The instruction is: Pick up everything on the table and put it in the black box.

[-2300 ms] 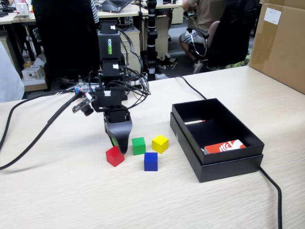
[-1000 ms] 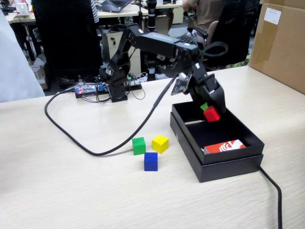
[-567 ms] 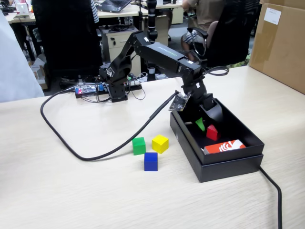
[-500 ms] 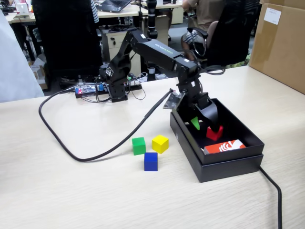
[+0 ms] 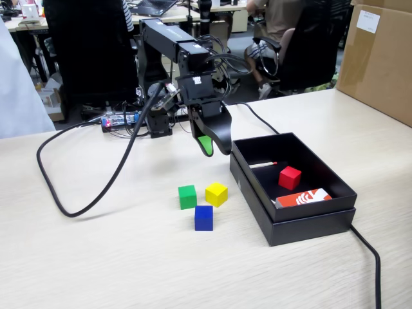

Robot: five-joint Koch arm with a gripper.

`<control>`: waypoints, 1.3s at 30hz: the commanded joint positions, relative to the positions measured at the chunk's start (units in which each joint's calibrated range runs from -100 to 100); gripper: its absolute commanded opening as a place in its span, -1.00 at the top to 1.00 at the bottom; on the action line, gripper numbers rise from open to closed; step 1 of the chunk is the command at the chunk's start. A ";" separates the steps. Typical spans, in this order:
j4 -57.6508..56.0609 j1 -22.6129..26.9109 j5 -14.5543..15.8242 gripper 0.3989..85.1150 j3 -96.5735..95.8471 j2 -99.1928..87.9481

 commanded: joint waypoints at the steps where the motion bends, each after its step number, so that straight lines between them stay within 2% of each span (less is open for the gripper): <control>1: 0.00 0.00 -0.49 -0.09 2.42 3.31; 30: 0.17 -0.20 -0.68 -0.09 12.49 23.97; 35: 0.17 -0.49 -2.59 -0.08 14.66 29.59; 37: 0.17 -0.54 -3.13 -0.04 15.39 31.08; 38: 0.17 -0.73 -3.47 0.04 15.93 31.66; 39: 0.17 -1.22 -3.76 0.20 16.93 32.11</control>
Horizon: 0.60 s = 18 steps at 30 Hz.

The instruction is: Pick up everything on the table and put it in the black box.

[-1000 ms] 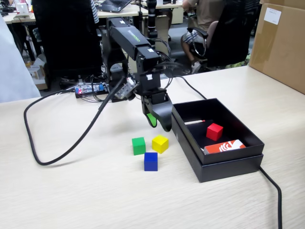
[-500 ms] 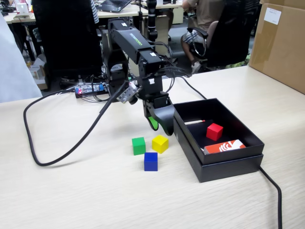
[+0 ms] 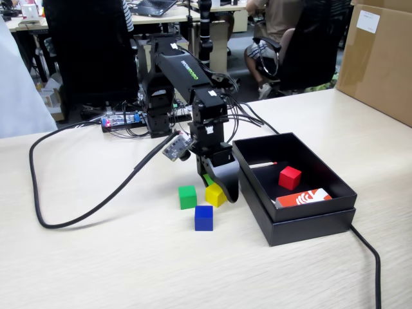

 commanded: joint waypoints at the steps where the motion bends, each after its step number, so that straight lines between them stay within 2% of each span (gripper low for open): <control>1: 0.17 -1.07 -1.47 0.33 4.97 -0.51; 4: 0.17 -1.71 -1.86 0.68 5.24 -0.51; 10: 0.17 -1.90 -2.78 0.68 3.70 -8.88; 18: 0.17 0.88 -3.03 0.68 4.88 -28.05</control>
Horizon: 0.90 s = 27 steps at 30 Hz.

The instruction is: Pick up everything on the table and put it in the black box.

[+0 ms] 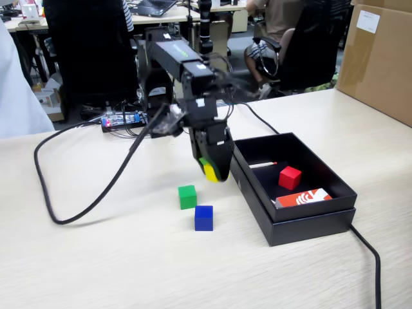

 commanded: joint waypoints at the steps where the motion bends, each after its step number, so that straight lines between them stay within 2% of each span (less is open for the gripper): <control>1: 0.17 1.61 -0.73 0.68 4.33 -9.75; 5: 0.17 4.20 -0.24 0.68 5.05 -12.16; 12: 0.17 7.52 2.39 0.68 6.41 -10.44; 18: 0.17 10.84 8.21 0.68 7.14 -1.26; 21: 0.26 11.77 9.82 0.68 8.32 3.79; 27: 1.21 12.26 11.04 0.68 8.77 11.71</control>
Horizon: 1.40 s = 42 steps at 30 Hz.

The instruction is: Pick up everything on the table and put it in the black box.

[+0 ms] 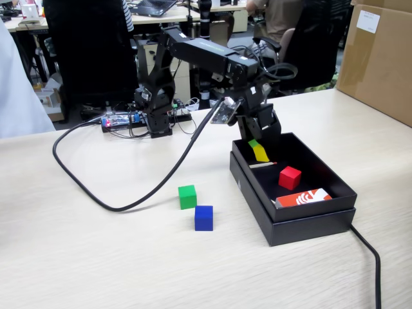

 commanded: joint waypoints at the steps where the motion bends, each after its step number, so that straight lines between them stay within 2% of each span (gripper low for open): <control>1: 1.38 0.39 0.29 0.67 5.66 1.10; 4: 1.38 0.44 0.68 0.62 5.57 2.71; 6: 1.38 0.49 0.78 0.27 5.30 2.94; 9: 1.38 0.20 0.68 0.05 4.39 -0.39; 16: 1.29 -3.52 -0.24 0.05 -2.77 -21.73; 19: 1.38 -6.89 -3.27 0.04 -11.38 -34.81; 23: 1.38 -11.38 -6.69 0.02 -18.54 -40.32; 27: 1.38 -15.29 -8.94 -0.03 -22.35 -39.74; 31: 4.32 -18.22 -10.26 -0.03 -20.18 -24.48; 38: 4.41 -18.22 -10.06 -0.03 -13.92 -8.53; 42: 4.41 -18.22 -10.06 -0.02 -11.83 -5.67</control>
